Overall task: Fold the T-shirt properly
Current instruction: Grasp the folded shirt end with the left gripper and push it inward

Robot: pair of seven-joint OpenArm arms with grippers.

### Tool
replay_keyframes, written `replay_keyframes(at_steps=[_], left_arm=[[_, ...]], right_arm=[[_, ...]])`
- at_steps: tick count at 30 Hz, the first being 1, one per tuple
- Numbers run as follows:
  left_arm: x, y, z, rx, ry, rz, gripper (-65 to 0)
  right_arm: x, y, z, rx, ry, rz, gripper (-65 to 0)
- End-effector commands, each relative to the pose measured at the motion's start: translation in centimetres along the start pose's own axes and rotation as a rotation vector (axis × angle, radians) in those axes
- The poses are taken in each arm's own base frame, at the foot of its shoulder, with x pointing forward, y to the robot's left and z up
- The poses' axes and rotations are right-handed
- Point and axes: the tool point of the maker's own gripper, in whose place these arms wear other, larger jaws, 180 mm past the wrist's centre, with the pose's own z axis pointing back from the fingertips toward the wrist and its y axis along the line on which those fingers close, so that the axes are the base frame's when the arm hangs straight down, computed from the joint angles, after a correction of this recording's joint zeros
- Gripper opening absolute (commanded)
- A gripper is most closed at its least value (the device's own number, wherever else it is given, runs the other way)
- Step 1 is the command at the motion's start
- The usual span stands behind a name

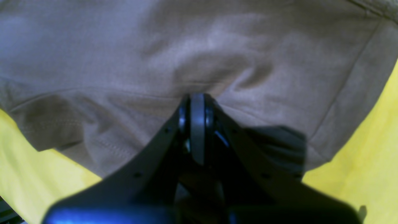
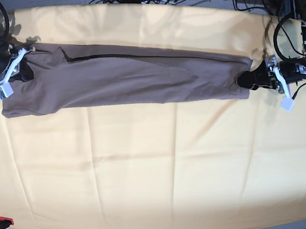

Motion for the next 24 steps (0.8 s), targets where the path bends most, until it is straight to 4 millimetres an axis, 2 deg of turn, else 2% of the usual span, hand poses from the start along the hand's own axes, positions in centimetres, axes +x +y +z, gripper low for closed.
replay_keyframes(at_steps=[1,6,7,8,10,11,18,24], left_arm=[[-2.4,0.4,-0.3,0.022,0.116,0.004,-33.8],[-2.4,-0.2,-1.6,-0.012,0.107,0.009,-34.6],[-2.4,-0.3,-1.7,-0.014,0.106,0.009,-38.0],[-2.4,-0.3,-1.7,-0.014,0.106,0.009,-44.1],[-2.2,-0.3,-1.6,-0.012,0.104,0.006,-60.5],[-2.1,-0.2,-1.5,-0.008,0.102,0.011,-65.0],[0.5,-0.4,-1.2,0.013,0.07,0.045,-65.0],[1.5,-2.0,-1.4,0.001,0.088,-0.02,-65.0]], right_arm=[[1.3,-0.2,0.4,0.0,-0.039,0.019,-65.0],[1.3,-0.2,0.4,0.0,-0.039,0.019,-65.0],[1.3,-0.2,0.4,0.0,-0.039,0.019,-65.0],[1.3,-0.2,0.4,0.0,-0.039,0.019,-65.0],[1.3,-0.3,0.4,0.0,-0.038,0.02,-65.0],[1.3,-0.2,0.4,0.0,-0.039,0.019,-65.0],[1.2,-0.2,0.4,0.0,-0.038,0.019,-65.0],[1.3,-0.2,0.4,0.0,-0.04,0.02,-65.0]])
